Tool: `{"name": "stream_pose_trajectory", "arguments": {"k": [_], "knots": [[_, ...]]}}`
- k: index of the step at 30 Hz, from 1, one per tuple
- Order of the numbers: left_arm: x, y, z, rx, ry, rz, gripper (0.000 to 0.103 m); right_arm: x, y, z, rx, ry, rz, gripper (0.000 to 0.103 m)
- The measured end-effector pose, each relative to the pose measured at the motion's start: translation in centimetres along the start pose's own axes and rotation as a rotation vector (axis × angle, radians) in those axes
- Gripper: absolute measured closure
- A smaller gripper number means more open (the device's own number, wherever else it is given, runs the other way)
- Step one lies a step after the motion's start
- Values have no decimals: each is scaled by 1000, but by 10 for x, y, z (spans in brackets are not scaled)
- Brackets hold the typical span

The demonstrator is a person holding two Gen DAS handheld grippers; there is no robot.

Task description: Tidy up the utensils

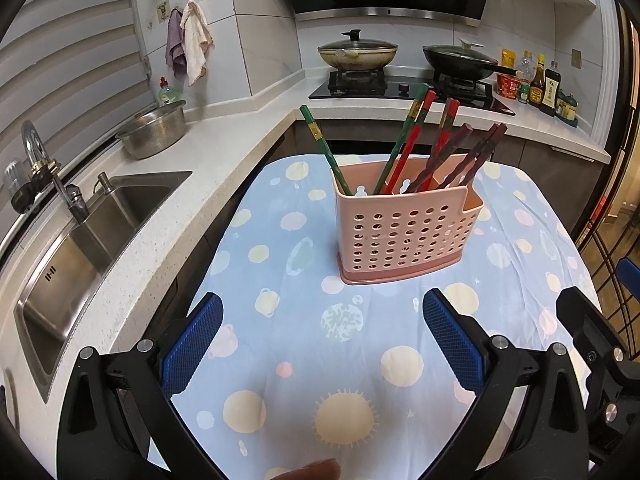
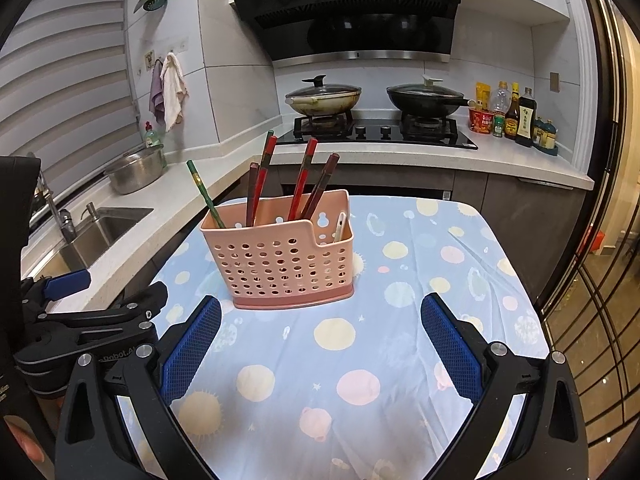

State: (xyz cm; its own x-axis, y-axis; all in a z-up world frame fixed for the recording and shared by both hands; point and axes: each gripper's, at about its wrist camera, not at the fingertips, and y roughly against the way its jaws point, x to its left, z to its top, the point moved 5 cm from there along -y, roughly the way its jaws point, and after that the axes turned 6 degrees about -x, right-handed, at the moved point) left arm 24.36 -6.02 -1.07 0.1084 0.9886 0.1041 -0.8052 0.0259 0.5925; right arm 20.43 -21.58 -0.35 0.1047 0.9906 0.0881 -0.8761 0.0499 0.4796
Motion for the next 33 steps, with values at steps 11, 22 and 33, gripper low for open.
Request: {"name": "stream_pose_trajectory", "arguments": {"k": [11,22,33], "knots": [[4,2,-2,1,4,7,7,-7,-2,-1,7,-12,-10,6],[7,2,-4,4,6,10,7,-11,-2,-1,7,-16,-15,6],[8,2,-3,0,5,13,7,-13,-2,-1,4,-19,-19,7]]}}
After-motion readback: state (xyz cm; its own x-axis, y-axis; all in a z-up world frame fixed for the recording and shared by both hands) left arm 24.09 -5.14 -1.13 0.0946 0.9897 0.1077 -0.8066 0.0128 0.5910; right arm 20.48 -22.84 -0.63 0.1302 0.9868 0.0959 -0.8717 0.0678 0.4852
